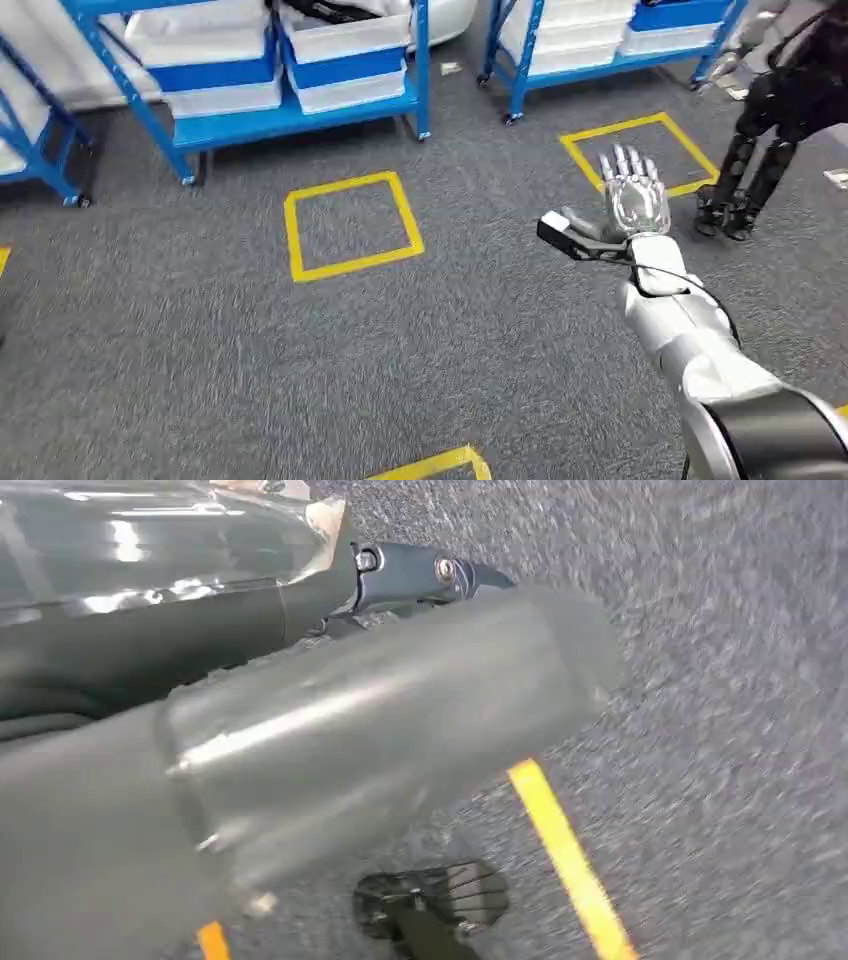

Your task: Take the parts from the cabinet and place them on the table.

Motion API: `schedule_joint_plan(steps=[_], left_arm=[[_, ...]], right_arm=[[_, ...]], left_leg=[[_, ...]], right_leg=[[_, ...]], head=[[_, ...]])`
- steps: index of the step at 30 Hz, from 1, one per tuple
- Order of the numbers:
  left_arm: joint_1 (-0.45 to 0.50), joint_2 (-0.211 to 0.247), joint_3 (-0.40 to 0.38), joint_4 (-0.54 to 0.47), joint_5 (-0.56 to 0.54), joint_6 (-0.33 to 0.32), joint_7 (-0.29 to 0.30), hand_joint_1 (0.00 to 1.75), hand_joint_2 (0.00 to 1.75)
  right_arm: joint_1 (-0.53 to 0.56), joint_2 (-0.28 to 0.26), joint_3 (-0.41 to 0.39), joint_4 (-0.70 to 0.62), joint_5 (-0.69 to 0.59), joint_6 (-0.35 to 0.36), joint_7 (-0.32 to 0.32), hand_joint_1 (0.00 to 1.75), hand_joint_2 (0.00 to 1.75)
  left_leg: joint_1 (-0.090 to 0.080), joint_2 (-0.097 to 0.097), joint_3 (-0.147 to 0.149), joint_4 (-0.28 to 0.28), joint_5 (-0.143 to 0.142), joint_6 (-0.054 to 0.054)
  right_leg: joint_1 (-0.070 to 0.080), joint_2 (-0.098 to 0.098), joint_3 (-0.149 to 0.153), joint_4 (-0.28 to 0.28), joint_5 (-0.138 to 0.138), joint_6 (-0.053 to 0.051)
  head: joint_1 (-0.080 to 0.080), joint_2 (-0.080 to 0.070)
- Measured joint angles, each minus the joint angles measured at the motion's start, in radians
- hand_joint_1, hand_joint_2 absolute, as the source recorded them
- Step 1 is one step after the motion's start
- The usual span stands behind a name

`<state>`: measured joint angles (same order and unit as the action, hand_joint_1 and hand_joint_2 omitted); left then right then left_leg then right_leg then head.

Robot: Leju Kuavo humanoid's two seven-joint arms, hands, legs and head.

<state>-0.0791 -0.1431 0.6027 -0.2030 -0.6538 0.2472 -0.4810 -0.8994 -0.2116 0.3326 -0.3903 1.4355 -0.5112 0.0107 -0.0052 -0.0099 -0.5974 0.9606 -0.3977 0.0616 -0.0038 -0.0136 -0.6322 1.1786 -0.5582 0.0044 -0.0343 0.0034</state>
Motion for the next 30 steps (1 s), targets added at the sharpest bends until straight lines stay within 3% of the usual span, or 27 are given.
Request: schedule_joint_plan(steps=[1, 2, 3, 4, 5, 7, 9, 10, 11, 12, 13, 14, 15, 16, 17, 18, 20, 21, 23, 24, 25, 29, 30], left_arm=[[-0.001, -0.001, 0.001, 0.0, 0.0, 0.0, 0.0, 0.0, 0.0], [0.0, -0.003, 0.003, 0.0, 0.0, 0.0, 0.0, 0.0, 0.0], [0.001, -0.002, 0.005, 0.0, 0.0, 0.0, 0.0, 0.0, 0.0], [0.006, -0.003, 0.01, 0.0, 0.005, 0.004, 0.0, 0.0, 0.0], [0.007, -0.003, 0.012, 0.0, 0.006, 0.005, 0.0, 0.0, 0.0], [0.009, -0.003, 0.016, 0.0, 0.009, 0.006, -0.001, 0.0, 0.0], [0.008, 0.002, 0.023, 0.0, 0.014, 0.007, -0.004, 0.0, 0.0], [0.009, 0.002, 0.024, 0.0, 0.014, 0.006, -0.006, 0.0, 0.0], [0.012, 0.0, 0.026, 0.001, 0.013, 0.006, -0.007, 0.0, 0.0], [0.017, 0.0, 0.028, 0.001, 0.012, 0.006, -0.007, 0.0, 0.0], [0.023, 0.002, 0.033, 0.001, 0.009, 0.006, -0.007, 0.0, 0.0], [0.026, 0.003, 0.034, 0.002, 0.006, 0.006, -0.007, 0.0, 0.0], [0.025, 0.004, 0.036, 0.002, 0.006, 0.006, -0.007, 0.0, 0.0], [0.021, 0.005, 0.037, 0.002, 0.006, 0.006, -0.007, 0.0, 0.0], [0.018, 0.005, 0.038, 0.002, 0.005, 0.005, -0.007, 0.0, 0.0], [0.018, 0.005, 0.039, 0.002, 0.003, 0.003, -0.009, 0.0, 0.0], [0.02, 0.005, 0.039, 0.002, 0.001, 0.003, -0.01, 0.0, 0.0], [0.022, 0.005, 0.039, 0.002, -0.002, 0.0, -0.012, 0.0, 0.0], [0.021, 0.007, 0.039, 0.002, -0.009, -0.002, -0.014, 0.0, 0.0], [0.019, 0.01, 0.039, 0.002, -0.014, -0.003, -0.015, 0.0, 0.0], [0.015, 0.011, 0.039, 0.001, -0.018, -0.004, -0.015, 0.0, 0.0], [0.01, 0.014, 0.039, 0.001, -0.025, -0.008, -0.014, 0.0, 0.0], [0.012, 0.014, 0.039, 0.001, -0.026, -0.01, -0.013, 0.0, 0.0]], right_arm=[[0.012, -0.008, -0.001, 0.008, 0.0, 0.0, 0.0, 0.0, 0.0], [0.022, -0.012, -0.002, 0.013, -0.001, 0.002, 0.002, 0.0, 0.0], [0.026, -0.012, -0.003, 0.016, -0.002, 0.005, 0.003, 0.0, 0.0], [0.031, -0.011, -0.005, 0.024, -0.004, 0.009, 0.008, 0.0, 0.0], [0.034, -0.01, -0.006, 0.028, -0.006, 0.01, 0.011, 0.0, 0.0], [0.042, -0.01, -0.013, 0.035, -0.012, 0.01, 0.018, 0.0, 0.0], [0.049, -0.007, -0.018, 0.049, -0.017, 0.019, 0.026, 0.0, 0.0], [0.06, -0.012, -0.025, 0.053, -0.023, 0.023, 0.035, 0.0, 0.0], [0.077, -0.014, -0.031, 0.057, -0.028, 0.024, 0.04, 0.0, 0.0], [0.087, -0.009, -0.036, 0.06, -0.032, 0.024, 0.043, 0.0, 0.0], [0.094, -0.003, -0.042, 0.063, -0.039, 0.024, 0.045, 0.0, 0.0], [0.105, -0.004, -0.05, 0.065, -0.053, 0.024, 0.049, 0.0, 0.0], [0.126, -0.004, -0.06, 0.066, -0.065, 0.022, 0.051, 0.0, 0.0], [0.15, -0.006, -0.069, 0.068, -0.074, 0.02, 0.054, 0.0, 0.0], [0.175, -0.008, -0.079, 0.074, -0.082, 0.02, 0.058, 0.0, 0.0], [0.2, -0.013, -0.091, 0.082, -0.092, 0.022, 0.063, 0.0, 0.0], [0.224, -0.012, -0.103, 0.086, -0.1, 0.023, 0.068, 0.0, 0.0], [0.246, -0.011, -0.116, 0.09, -0.11, 0.026, 0.072, 0.0, 0.0], [0.281, -0.011, -0.138, 0.094, -0.127, 0.031, 0.076, 0.0, 0.0], [0.298, -0.011, -0.149, 0.096, -0.132, 0.032, 0.08, 0.0, 0.0], [0.316, -0.011, -0.159, 0.097, -0.137, 0.032, 0.082, 0.0, 0.0], [0.358, -0.01, -0.19, 0.1, -0.14, 0.031, 0.083, 0.0, 0.0], [0.365, -0.009, -0.196, 0.1, -0.14, 0.031, 0.084, 0.0, 0.0]], left_leg=[[0.0, -0.023, 0.0, 0.0, 0.0, 0.001], [0.001, -0.042, 0.0, 0.001, 0.0, 0.0], [0.002, -0.052, 0.0, 0.002, -0.001, -0.001], [0.006, -0.07, -0.001, 0.008, -0.004, -0.005], [0.008, -0.079, -0.002, 0.012, -0.006, -0.008], [0.017, -0.108, -0.008, 0.036, -0.019, -0.023], [0.013, -0.13, -0.025, 0.055, -0.028, -0.038], [0.014, -0.144, -0.033, 0.054, -0.029, -0.044], [0.018, -0.15, -0.033, 0.057, -0.025, -0.047], [0.018, -0.163, -0.041, 0.05, -0.022, -0.052], [0.021, -0.173, -0.04, 0.054, -0.021, -0.057], [0.018, -0.124, -0.045, 0.065, -0.029, -0.058], [0.012, -0.051, -0.063, 0.106, -0.057, -0.062], [0.015, -0.016, -0.095, 0.171, -0.092, -0.067], [0.017, 0.001, -0.136, 0.25, -0.129, -0.07], [0.018, 0.008, -0.176, 0.322, -0.156, -0.071], [0.018, 0.009, -0.199, 0.358, -0.158, -0.072], [0.018, 0.01, -0.184, 0.325, -0.129, -0.069], [0.016, 0.023, -0.104, 0.182, -0.056, -0.057], [0.01, 0.056, -0.056, 0.103, -0.03, -0.045], [0.001, 0.088, -0.036, 0.068, -0.038, -0.038], [-0.006, 0.041, -0.036, 0.056, -0.039, -0.022], [0.014, 0.03, -0.01, 0.03, -0.023, -0.016]], right_leg=[[-0.006, 0.009, -0.049, 0.083, -0.026, 0.003], [-0.01, 0.011, -0.075, 0.122, -0.028, 0.012], [-0.013, 0.011, -0.079, 0.119, -0.02, 0.02], [-0.022, 0.011, -0.061, 0.061, 0.017, 0.04], [-0.026, 0.012, -0.043, 0.019, 0.038, 0.049], [-0.044, 0.034, 0.038, -0.154, 0.107, 0.076], [-0.04, 0.093, 0.035, -0.152, 0.092, 0.066], [-0.037, 0.086, 0.037, -0.14, 0.089, 0.048], [-0.034, 0.075, 0.032, -0.141, 0.09, 0.043], [-0.025, 0.061, 0.037, -0.137, 0.086, 0.036], [-0.042, 0.053, 0.036, -0.144, 0.091, 0.024], [-0.043, 0.044, 0.043, -0.147, 0.093, 0.02], [-0.042, 0.029, 0.049, -0.15, 0.089, 0.007], [-0.035, 0.015, 0.053, -0.15, 0.085, 0.002], [-0.031, -0.001, 0.056, -0.15, 0.081, -0.004], [-0.027, -0.019, 0.057, -0.149, 0.079, -0.007], [-0.025, -0.035, 0.057, -0.149, 0.077, -0.009], [-0.024, -0.049, 0.058, -0.149, 0.075, -0.01], [-0.02, -0.07, 0.065, -0.15, 0.069, -0.006], [-0.018, -0.08, 0.07, -0.15, 0.066, -0.004], [-0.012, -0.09, 0.073, -0.149, 0.061, 0.0], [-0.01, -0.129, 0.094, -0.166, 0.055, 0.022], [-0.001, -0.116, 0.09, -0.16, 0.046, 0.027]], head=[[0.001, 0.0], [0.001, 0.0], [0.001, 0.0], [0.0, 0.0], [0.0, 0.0], [0.001, 0.0], [0.011, 0.0], [0.002, 0.0], [-0.004, 0.0], [0.0, 0.0], [-0.002, 0.0], [-0.003, 0.0], [-0.014, 0.0], [-0.018, 0.0], [-0.016, 0.0], [-0.016, 0.0], [-0.017, 0.0], [-0.018, 0.0], [-0.018, 0.0], [-0.017, 0.0], [-0.016, 0.0], [-0.015, 0.0], [-0.011, 0.0]])
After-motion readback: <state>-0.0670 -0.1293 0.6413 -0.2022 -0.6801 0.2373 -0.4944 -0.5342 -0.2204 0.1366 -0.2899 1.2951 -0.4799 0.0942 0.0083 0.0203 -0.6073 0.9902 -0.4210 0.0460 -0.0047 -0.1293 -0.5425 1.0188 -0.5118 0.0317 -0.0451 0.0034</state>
